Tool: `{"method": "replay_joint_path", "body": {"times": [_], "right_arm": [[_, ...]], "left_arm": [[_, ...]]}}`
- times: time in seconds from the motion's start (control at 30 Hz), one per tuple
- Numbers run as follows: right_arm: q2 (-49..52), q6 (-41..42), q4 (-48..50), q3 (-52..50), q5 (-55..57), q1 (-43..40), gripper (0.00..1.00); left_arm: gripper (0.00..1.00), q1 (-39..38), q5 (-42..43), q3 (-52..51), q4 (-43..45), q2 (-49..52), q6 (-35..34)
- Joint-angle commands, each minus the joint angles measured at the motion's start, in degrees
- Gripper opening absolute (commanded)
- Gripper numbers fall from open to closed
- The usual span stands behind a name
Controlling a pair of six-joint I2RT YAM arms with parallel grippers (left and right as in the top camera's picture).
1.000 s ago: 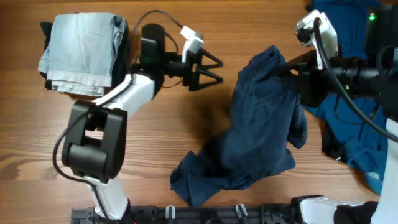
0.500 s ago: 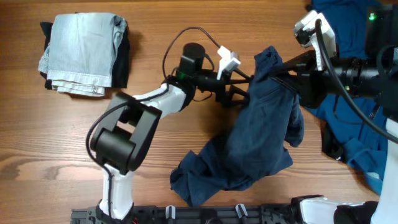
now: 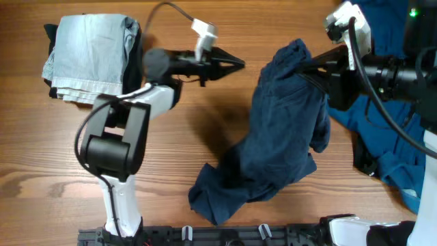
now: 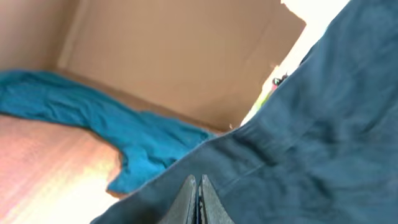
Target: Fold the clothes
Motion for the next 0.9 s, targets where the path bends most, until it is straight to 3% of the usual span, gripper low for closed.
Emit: {"method": "replay_joint_path", "body": {"times": [0.0,0.13,0.23,0.3,0.37,0.47,0.57,0.67,0.73,0.87], "right_arm": [[-0.1,2.1,1.6,0.2,4.6,0.2,0.04],[0.5,3.0,5.3,0.2,2.8,0.2,0.04],[0.4,3.0,14.9,0.2,-3.9,0.2,0.04],[0.4,5.0,27.3,0.2,-13.8,0.9,0.04],[0.4,8.1,35.9,0.2,-17.6,4.5,0.04],[0.4,8.0,37.8,0.2,-17.0,12.7,0.04],[0.4,8.2,30.6,0.2,-6.5,16.6,0.04],[1.8,15.7,24.7,-0.9,18.6,15.3,0.04],[5.2,17.0,23.3,-0.9,25.1,13.4,0.04],[16.9,18.1,25.3,-0.9,25.3,9.1,0.04]], "left_arm": [[0.04,5.9,5.3,0.3,4.7,-3.4,-16.9],[0.04,9.5,7.6,0.3,4.6,-9.6,-17.2],[0.04,11.4,7.8,0.3,4.6,-13.4,-17.3],[0.04,15.6,8.5,0.3,4.6,-17.2,-19.3],[0.04,18.7,9.8,0.3,4.6,-19.8,-20.6],[0.04,22.1,10.1,0.3,4.6,-22.7,-22.6],[0.04,22.9,10.1,0.3,4.4,-23.2,-22.8],[0.04,22.9,10.1,0.3,3.3,-23.2,-22.8],[0.04,22.9,10.1,0.3,3.3,-23.2,-22.8],[0.04,22.9,10.1,0.2,3.3,-22.9,-22.8]]}}
